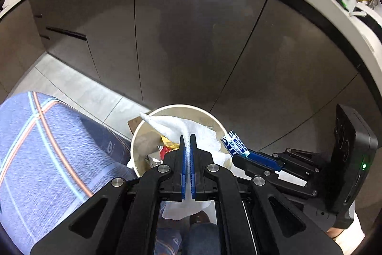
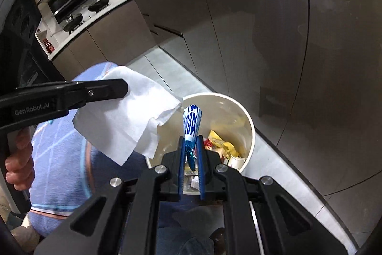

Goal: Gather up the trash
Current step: 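Carry the tissue and tube over the bin and open both grippers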

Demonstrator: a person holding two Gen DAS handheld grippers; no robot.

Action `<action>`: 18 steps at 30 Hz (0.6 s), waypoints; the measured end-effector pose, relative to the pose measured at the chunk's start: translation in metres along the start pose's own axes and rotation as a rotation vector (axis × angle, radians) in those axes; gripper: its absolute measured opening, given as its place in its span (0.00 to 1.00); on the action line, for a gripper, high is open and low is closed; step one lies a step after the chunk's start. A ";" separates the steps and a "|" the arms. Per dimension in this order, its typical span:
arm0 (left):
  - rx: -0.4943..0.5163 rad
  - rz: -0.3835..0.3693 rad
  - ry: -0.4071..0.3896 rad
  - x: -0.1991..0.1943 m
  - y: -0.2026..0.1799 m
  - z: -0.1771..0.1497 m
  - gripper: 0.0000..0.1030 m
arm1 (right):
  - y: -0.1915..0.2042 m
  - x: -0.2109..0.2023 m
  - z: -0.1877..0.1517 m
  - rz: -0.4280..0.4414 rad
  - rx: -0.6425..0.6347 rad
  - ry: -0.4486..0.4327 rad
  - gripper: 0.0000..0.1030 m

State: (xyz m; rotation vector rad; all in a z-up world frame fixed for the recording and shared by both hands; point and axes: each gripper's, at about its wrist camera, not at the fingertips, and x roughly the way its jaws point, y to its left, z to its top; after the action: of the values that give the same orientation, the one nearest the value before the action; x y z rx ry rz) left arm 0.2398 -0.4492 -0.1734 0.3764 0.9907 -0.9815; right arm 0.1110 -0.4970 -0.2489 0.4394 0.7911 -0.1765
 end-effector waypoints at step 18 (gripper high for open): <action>0.015 0.144 -0.016 0.056 0.009 -0.001 0.64 | -0.012 0.070 -0.011 -0.065 -0.086 0.075 0.51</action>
State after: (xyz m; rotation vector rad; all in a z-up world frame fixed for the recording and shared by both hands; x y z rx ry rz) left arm 0.2569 -0.4724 -0.2219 0.4460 0.9292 -0.8604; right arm 0.1487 -0.5023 -0.3095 0.3409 0.8838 -0.1865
